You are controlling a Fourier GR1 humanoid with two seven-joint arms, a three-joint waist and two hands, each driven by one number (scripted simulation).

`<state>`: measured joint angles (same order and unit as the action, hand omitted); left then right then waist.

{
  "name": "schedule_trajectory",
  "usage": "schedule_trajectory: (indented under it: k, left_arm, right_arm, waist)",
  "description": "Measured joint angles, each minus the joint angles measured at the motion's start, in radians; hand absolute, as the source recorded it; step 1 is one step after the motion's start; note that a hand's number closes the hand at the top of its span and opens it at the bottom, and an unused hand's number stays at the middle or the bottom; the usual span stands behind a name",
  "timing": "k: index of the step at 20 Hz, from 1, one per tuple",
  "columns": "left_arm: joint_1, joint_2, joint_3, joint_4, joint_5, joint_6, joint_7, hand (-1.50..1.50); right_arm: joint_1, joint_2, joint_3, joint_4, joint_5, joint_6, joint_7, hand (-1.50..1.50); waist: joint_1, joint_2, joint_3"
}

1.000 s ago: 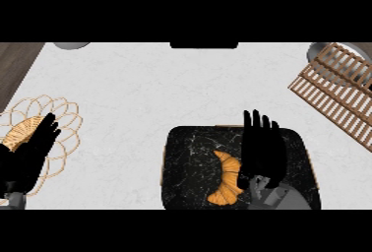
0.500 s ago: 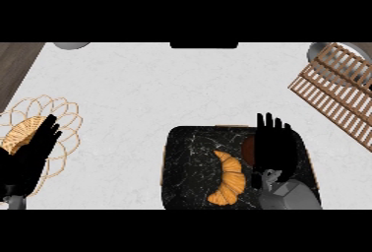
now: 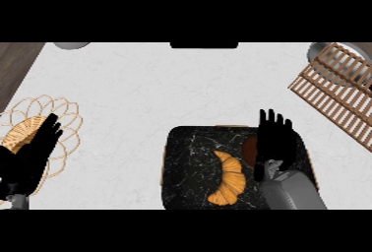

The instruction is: Pick the cupcake from the tray and place it in the tiered shelf

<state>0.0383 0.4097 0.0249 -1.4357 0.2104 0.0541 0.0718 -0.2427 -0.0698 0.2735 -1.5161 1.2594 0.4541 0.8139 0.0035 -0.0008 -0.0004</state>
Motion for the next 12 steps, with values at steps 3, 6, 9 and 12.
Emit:
schedule_trajectory:
  k: [3, 6, 9, 12]
  left_arm:
    - [0.007, 0.003, 0.028, 0.009, -0.004, -0.037, -0.002, 0.00]
    - [0.006, -0.014, 0.038, 0.017, -0.018, -0.048, -0.009, 0.00]
    - [-0.015, -0.031, 0.045, 0.043, -0.036, -0.045, -0.010, 0.00]
    - [-0.004, -0.035, 0.058, 0.046, -0.039, -0.069, -0.020, 0.00]
  right_arm:
    - [-0.008, 0.000, -0.024, 0.035, -0.006, -0.022, -0.024, -1.50]
    - [-0.004, 0.016, -0.033, 0.049, -0.008, -0.041, -0.026, 1.50]
    - [0.007, 0.017, -0.040, 0.061, -0.019, -0.068, -0.056, 1.50]
    - [0.008, 0.000, -0.037, 0.062, -0.017, -0.062, -0.084, 1.50]
  waist:
    - [0.001, -0.003, -0.002]
    - [0.000, -0.007, -0.005]
    - [-0.001, -0.011, -0.009]
    - [0.000, -0.011, -0.008]
